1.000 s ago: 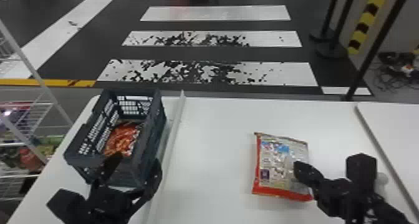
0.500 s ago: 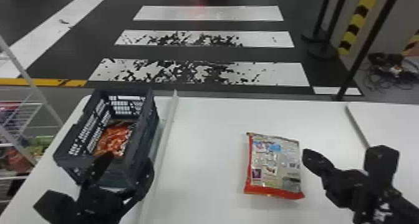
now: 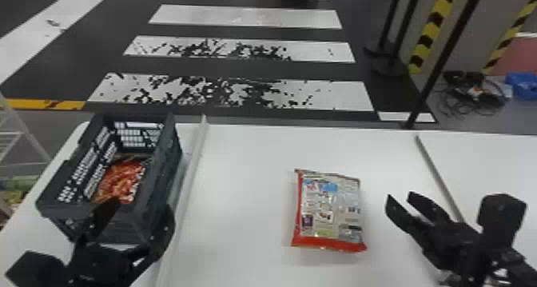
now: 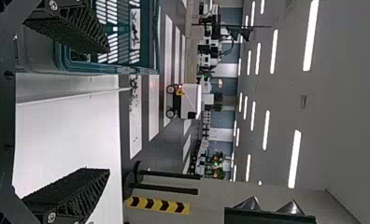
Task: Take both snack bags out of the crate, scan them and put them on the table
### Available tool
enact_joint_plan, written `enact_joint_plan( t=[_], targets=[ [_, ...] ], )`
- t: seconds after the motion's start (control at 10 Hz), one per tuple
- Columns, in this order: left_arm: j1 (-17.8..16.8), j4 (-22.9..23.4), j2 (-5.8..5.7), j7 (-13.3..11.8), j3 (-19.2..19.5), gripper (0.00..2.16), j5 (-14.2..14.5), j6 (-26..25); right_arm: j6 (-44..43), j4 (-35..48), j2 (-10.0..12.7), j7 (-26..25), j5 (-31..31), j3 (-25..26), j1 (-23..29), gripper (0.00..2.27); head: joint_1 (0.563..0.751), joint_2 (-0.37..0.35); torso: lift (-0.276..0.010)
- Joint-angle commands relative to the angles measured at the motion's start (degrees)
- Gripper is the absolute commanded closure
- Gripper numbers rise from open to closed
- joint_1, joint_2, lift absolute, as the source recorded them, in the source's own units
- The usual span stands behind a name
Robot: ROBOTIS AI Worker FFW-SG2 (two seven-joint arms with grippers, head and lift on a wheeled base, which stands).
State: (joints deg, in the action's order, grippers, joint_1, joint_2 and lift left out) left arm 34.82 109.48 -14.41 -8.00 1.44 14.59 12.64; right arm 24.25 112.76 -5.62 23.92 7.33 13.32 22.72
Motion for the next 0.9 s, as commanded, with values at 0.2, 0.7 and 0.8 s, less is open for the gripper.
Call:
enact_joint_plan(
  t=[0.2,0.7,0.8],
  targets=[
    [0.0,-0.4,0.00,0.0,0.1,0.09,0.0,0.2,1.0,-0.2,0.0,-0.4,-2.3,4.3,1.8,0.08,0.695,-0.073,-0.092],
    [-0.4,-1.2,0.18,0.0,0.0,0.09,0.1,0.4,1.4,-6.5,-1.1,-0.4,-4.1,6.5,0.7,0.08,0.695,-0.146,-0.092],
    [-0.4,-1.5,0.18,0.0,0.0,0.09,0.1,0.4,1.5,-8.3,-1.4,-0.4,-4.9,6.4,-0.1,0.08,0.695,-0.157,-0.092]
  ],
)
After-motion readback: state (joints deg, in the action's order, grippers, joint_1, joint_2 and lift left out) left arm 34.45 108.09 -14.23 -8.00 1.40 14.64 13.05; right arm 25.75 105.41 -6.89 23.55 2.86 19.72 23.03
